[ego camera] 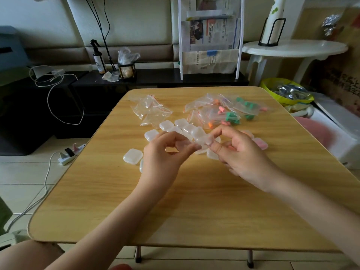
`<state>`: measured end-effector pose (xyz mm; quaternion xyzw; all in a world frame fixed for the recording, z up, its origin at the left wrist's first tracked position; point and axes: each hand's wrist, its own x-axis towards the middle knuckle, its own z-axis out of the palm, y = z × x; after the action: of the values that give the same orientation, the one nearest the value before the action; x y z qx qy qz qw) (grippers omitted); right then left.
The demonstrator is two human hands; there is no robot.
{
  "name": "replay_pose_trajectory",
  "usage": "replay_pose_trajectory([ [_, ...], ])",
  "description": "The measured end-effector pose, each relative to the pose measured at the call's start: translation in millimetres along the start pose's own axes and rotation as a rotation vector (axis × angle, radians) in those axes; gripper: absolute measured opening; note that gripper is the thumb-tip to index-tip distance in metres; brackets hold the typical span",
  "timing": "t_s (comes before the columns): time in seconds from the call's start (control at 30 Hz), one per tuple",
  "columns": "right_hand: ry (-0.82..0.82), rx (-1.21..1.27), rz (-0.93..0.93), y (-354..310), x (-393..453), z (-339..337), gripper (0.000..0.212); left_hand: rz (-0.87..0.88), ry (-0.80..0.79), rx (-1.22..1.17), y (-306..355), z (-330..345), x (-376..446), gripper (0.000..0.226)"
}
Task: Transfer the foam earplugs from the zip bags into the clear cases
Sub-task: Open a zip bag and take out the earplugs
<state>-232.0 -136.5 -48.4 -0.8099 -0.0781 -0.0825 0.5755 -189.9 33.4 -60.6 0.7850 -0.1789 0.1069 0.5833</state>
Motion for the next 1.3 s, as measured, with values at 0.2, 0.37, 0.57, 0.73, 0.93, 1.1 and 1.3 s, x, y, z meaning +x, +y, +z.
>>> replay_pose_trajectory([
  [0.2,0.245,-0.579,-0.453,8.7,-2.9,2.9,0.014,-0.4,-0.137,-0.524,4.7,-0.9,2.2,0.02],
  [0.37,0.261,-0.737,-0.56,21.9,-4.9,8.1,0.014,-0.708,-0.213,-1.088,6.1,-1.9,7.1,0.031],
  [0.57,0.229,-0.768,-0.506,25.4,-5.6,11.3,0.023,-0.767,-0.361,-1.083,3.8,2.7,5.1,0.042],
  [0.73,0.086,-0.676,-0.514,15.3,-7.8,13.2,0.029,-0.72,-0.276,-1.118,1.7,8.4,3.7,0.026],
  [0.93,0.054,0.168,0.128,4.9,-0.1,15.9,0.036,-0.766,-0.226,-1.1,1.6,6.1,5.8,0.034],
  [1.1,0.104,0.111,0.104,9.1,-3.1,15.4,0.017,-0.807,-0.274,-1.131,2.5,5.6,6.7,0.02],
  [1.3,0.197,0.181,0.066,7.1,-2.2,15.6,0.002,-0.717,-0.414,-1.161,2.5,5.9,5.8,0.044],
])
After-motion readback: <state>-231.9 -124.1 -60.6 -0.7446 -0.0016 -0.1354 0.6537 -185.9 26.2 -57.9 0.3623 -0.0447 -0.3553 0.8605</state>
